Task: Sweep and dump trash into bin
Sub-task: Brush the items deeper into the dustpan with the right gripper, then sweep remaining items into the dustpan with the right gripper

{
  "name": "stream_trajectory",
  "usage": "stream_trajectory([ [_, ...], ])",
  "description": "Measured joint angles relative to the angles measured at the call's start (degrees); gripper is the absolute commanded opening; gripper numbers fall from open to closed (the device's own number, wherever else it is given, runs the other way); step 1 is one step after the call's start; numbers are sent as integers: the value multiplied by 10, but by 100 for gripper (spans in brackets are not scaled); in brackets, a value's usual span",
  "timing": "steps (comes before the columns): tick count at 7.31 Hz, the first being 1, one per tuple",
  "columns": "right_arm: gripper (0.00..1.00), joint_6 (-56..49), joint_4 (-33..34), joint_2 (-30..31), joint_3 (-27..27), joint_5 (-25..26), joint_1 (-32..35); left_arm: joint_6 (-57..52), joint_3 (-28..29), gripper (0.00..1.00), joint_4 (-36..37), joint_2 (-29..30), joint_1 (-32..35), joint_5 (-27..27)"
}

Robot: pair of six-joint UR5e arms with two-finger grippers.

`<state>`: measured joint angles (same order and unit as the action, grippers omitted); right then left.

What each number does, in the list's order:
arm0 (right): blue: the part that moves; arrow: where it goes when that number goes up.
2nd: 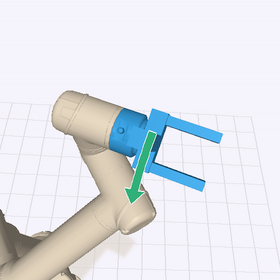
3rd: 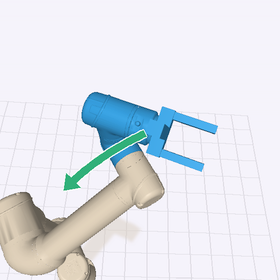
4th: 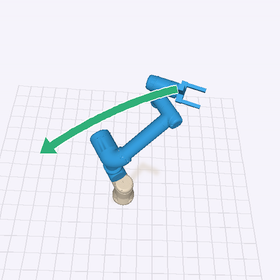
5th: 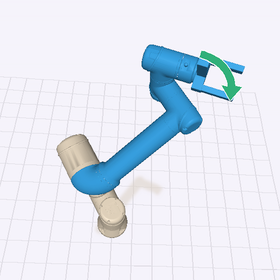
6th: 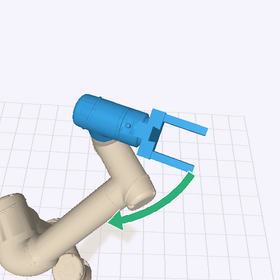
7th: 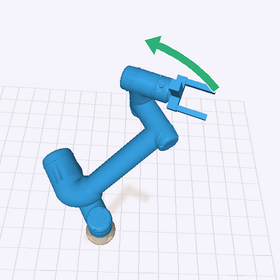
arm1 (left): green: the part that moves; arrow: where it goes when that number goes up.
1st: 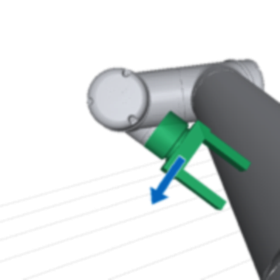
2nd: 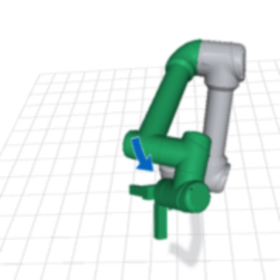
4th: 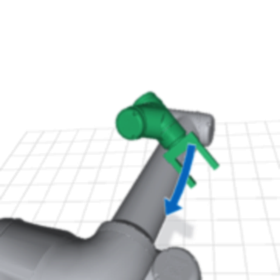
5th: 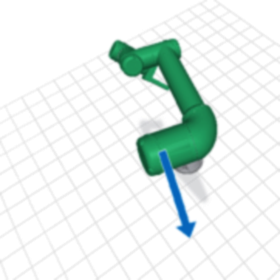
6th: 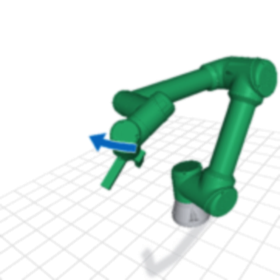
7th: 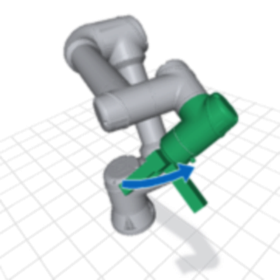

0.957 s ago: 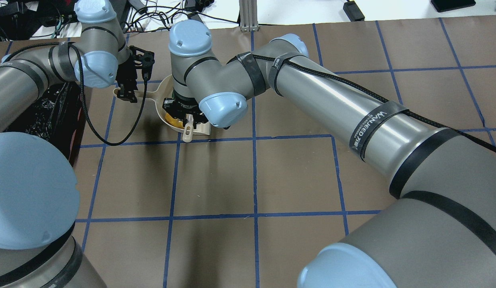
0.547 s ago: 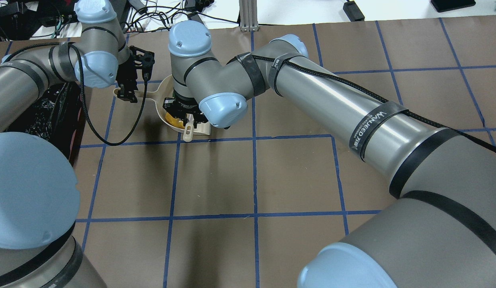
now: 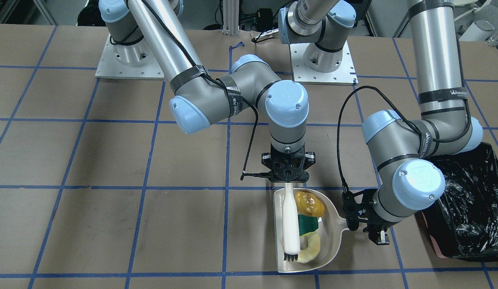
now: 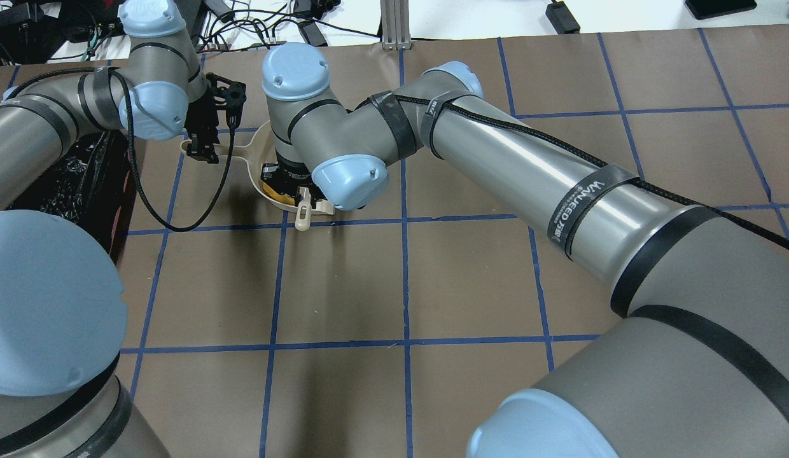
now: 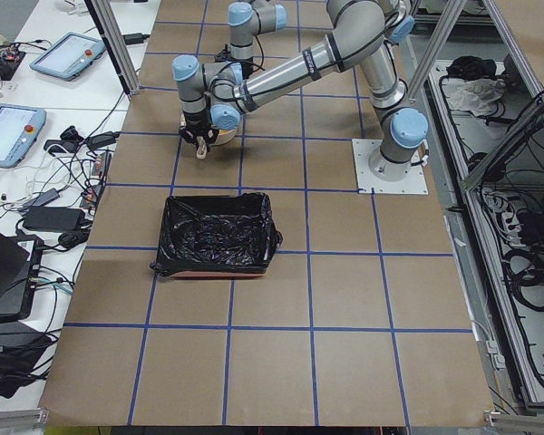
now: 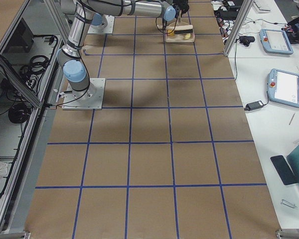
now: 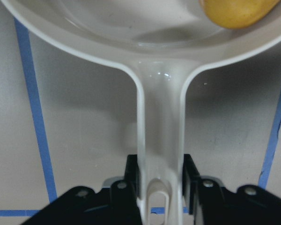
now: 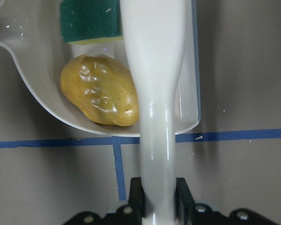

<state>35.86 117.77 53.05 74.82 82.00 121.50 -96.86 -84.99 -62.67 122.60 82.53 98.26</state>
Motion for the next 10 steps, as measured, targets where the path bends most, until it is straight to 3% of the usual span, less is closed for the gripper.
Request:
stream_trajectory([
  [2,0,-23,0,-12,1,40,1,0,-1,18,0,0,0,0],
  [4,0,-24,-1,-16,1,46,6,0,-1,18,0,0,0,0],
  [10,0,91,-17,-13,1,-39,29,1,-2,18,0,0,1,0],
])
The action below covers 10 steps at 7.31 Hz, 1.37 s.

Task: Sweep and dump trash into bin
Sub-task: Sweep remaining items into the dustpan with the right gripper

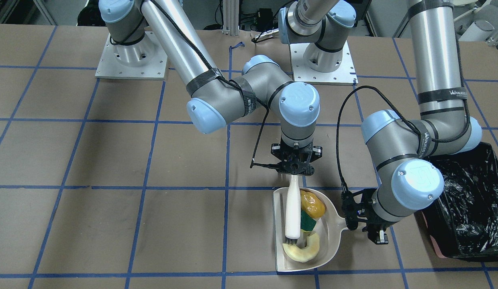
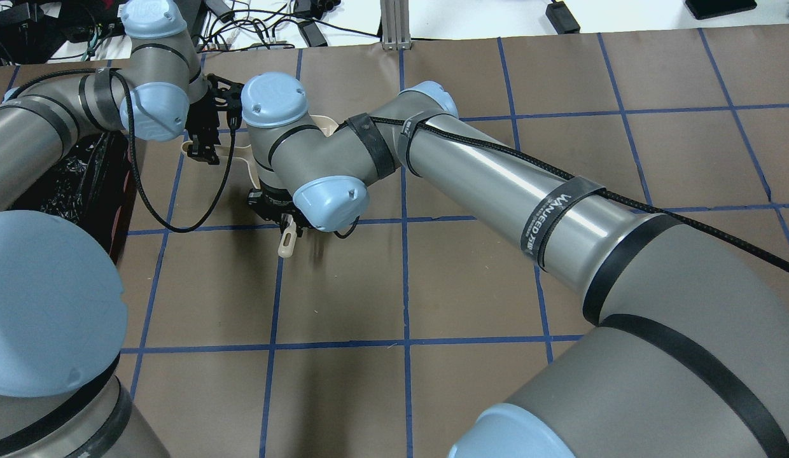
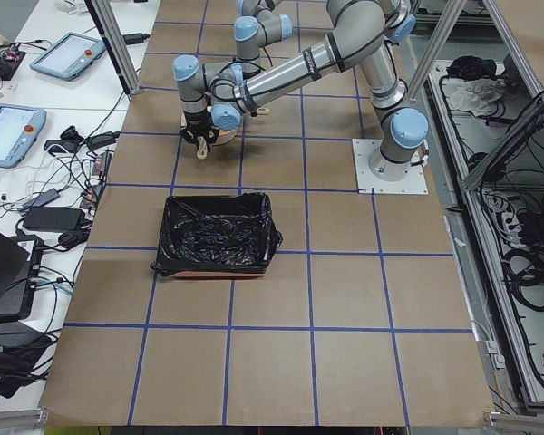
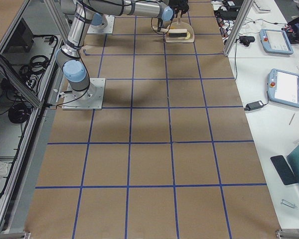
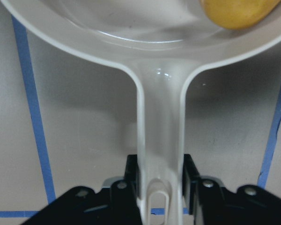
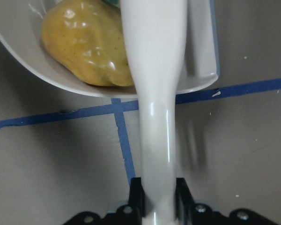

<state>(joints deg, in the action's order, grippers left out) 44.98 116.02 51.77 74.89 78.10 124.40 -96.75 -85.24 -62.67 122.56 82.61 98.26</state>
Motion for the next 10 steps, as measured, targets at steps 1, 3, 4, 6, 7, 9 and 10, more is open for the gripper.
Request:
stream_trajectory([
  [1,0,19,0,3,-1,-15,0,0,0,18,0,0,0,0],
  [3,0,50,0,14,-5,-40,-1,0,0,18,0,0,0,0],
  [4,0,59,1,22,-6,-51,-4,-1,0,18,0,0,0,0],
  [6,0,89,1,34,-10,-69,-9,0,0,18,0,0,0,0],
  [7,0,121,0,37,-13,-81,-10,0,0,18,0,0,0,0],
  [9,0,198,1,40,-18,-111,-16,0,0,18,0,0,0,0],
  [10,0,231,2,42,-23,-131,-19,0,0,18,0,0,0,0],
])
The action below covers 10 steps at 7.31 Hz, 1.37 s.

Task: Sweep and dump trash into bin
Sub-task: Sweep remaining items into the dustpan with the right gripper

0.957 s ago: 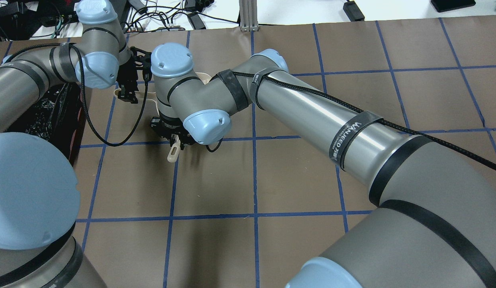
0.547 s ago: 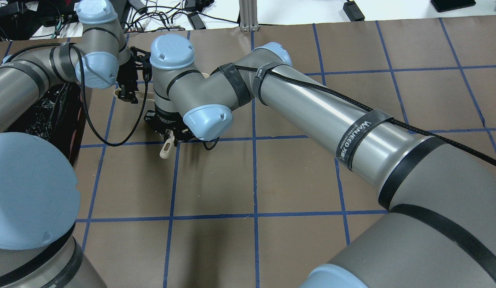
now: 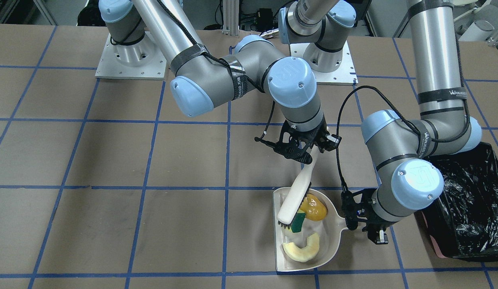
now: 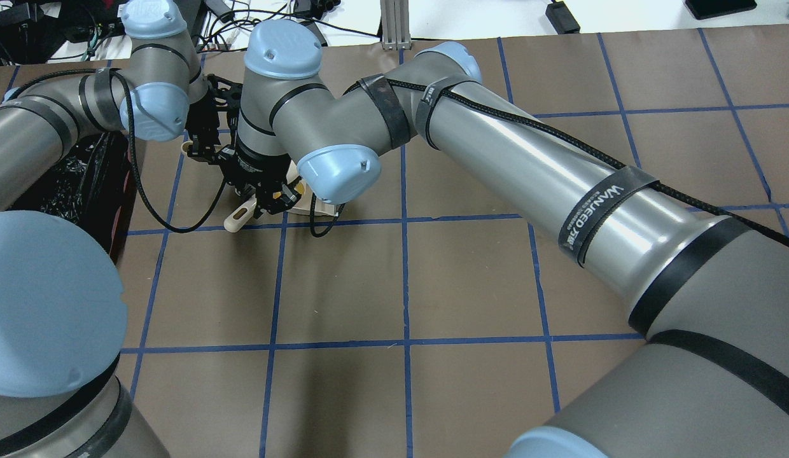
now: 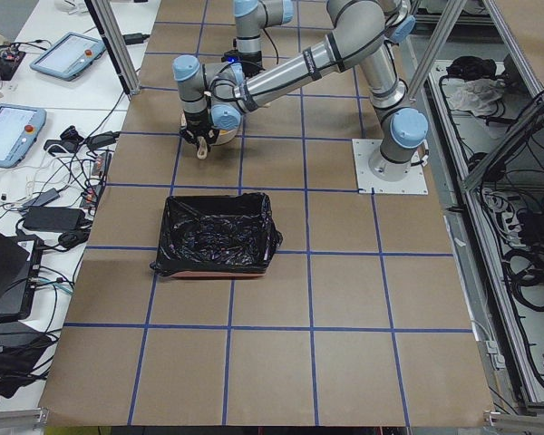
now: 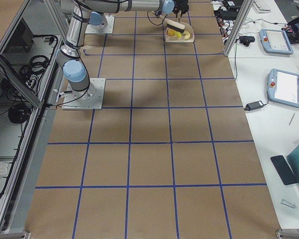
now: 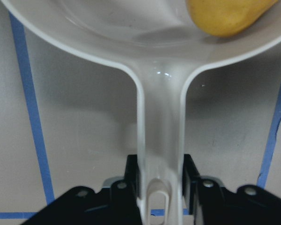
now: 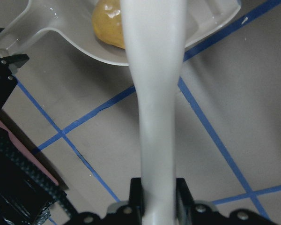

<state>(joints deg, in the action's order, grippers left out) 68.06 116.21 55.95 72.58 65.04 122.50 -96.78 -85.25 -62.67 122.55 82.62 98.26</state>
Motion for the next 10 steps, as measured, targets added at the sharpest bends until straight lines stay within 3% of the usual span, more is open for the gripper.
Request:
stream_trajectory([
  [3,0,45,-1,3,-15,-33,-6,-1,0,18,0,0,0,0],
  [5,0,30,-47,21,-20,-27,-29,-2,0,18,0,-1,0,-2],
  [7,0,-56,-146,56,-16,8,-68,-5,1,16,0,-3,-6,-19],
  [10,0,-221,-284,88,-10,117,-149,-11,2,15,-6,-12,-33,-58],
])
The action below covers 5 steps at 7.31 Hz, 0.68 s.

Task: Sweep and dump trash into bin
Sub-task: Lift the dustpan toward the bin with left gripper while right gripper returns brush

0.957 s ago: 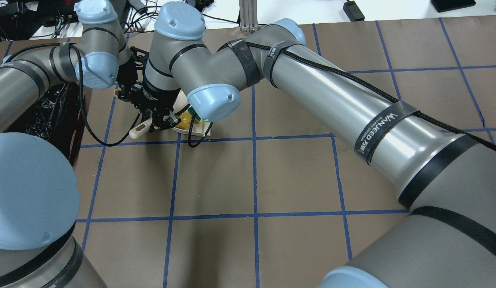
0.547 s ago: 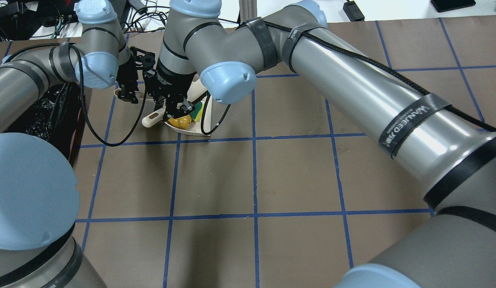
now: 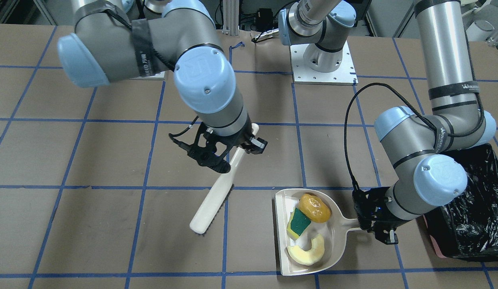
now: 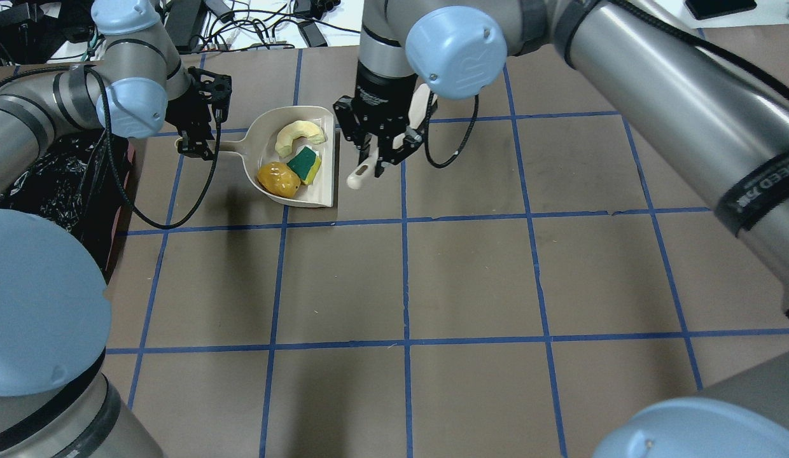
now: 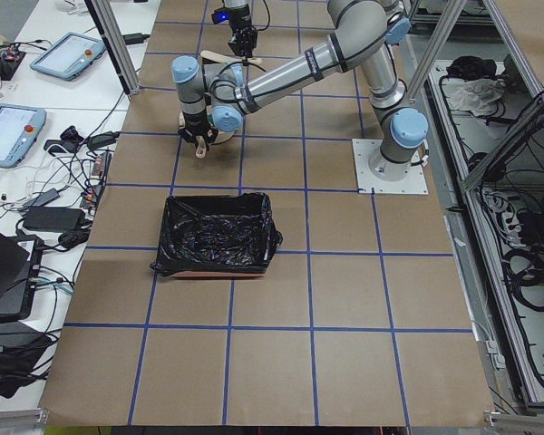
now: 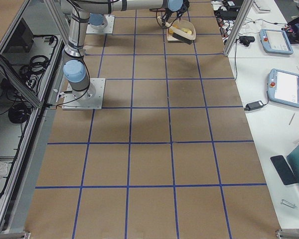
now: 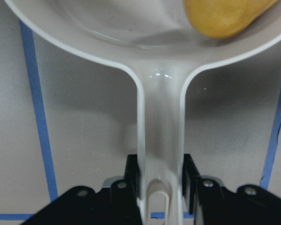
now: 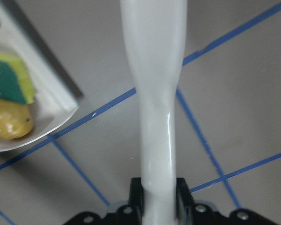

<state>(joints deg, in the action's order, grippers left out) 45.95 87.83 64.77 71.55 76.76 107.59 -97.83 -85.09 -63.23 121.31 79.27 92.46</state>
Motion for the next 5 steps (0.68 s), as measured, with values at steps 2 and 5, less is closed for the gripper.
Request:
stream_trajectory([
  [2,0,-125,-49,18,22,81,-80,-1,2,15,-12,-9,-22,-23],
  [5,0,-330,-26,28,89,157,-218,-5,20,15,-57,-38,-55,-29],
])
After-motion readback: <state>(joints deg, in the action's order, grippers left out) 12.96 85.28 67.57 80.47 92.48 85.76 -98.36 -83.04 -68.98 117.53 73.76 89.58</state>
